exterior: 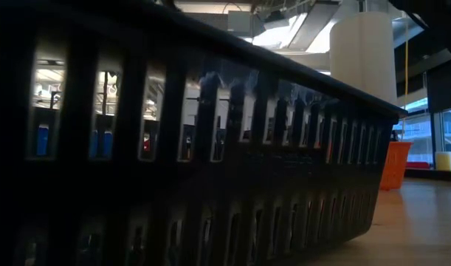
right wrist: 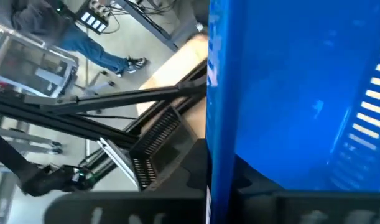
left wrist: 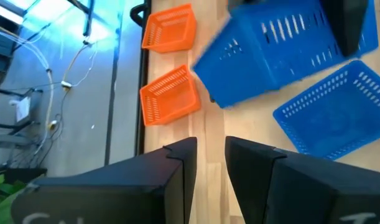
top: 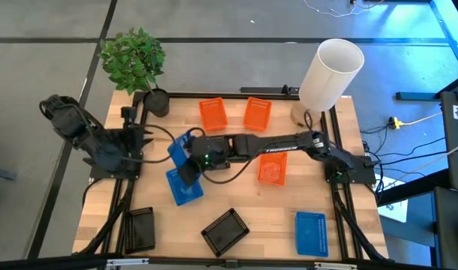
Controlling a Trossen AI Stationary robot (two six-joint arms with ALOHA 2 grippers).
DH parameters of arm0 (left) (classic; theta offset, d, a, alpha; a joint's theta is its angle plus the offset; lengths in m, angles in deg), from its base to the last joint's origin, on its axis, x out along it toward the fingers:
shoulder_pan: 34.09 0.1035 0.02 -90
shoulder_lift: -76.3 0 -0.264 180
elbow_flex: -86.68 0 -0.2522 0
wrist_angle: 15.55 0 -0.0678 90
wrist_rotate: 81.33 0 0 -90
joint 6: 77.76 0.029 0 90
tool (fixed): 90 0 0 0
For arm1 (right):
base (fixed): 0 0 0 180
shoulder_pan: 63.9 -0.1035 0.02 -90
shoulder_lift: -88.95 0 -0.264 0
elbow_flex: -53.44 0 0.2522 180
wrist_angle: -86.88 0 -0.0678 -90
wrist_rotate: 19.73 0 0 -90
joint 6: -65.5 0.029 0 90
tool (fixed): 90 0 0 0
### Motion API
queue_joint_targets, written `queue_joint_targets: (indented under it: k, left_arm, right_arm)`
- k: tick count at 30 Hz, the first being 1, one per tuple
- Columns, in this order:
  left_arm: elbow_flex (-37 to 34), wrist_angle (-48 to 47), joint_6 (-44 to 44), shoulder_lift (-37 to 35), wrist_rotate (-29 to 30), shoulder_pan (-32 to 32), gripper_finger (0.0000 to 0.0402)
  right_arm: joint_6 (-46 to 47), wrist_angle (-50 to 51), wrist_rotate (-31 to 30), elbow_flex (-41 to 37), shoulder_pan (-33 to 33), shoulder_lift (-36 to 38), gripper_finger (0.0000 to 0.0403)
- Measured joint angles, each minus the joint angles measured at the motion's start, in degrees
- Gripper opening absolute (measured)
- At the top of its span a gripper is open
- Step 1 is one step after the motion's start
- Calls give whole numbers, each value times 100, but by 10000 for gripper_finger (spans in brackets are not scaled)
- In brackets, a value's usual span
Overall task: Stack baskets by color
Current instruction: Stack the top right blue bin on top of the top left blue bin
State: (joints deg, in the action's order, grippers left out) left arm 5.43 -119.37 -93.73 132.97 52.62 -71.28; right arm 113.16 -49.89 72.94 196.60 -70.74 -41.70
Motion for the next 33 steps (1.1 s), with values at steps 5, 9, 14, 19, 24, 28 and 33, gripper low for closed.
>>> queue_joint_targets:
  k: [5, 9, 14, 19, 24, 28, 33]
  left_arm:
    - [0, 2, 4, -133, -17, 0, 76]
    - [0, 4, 105, -167, -17, 0, 76]
    - [0, 4, 153, -169, -15, 2, 76]
    - [1, 4, 153, -169, -14, 4, 76]
    - [0, 4, 153, -169, -14, 3, 76]
    - [0, 4, 153, -169, -14, 4, 76]
    - [0, 4, 153, -169, -14, 4, 76]
  right_arm:
    - [332, -61, 203, 0, -74, -405, 0]
    - [482, -412, 515, -2, -93, -642, 0]
    - [633, -458, 706, -2, -119, -812, 0]
    - [658, -457, 805, -2, -130, -811, 0]
    - [661, -278, 988, -2, -117, -807, 5]
    - [616, -60, 998, -4, -100, -806, 7]
    - [634, -74, 1008, -4, -57, -804, 18]
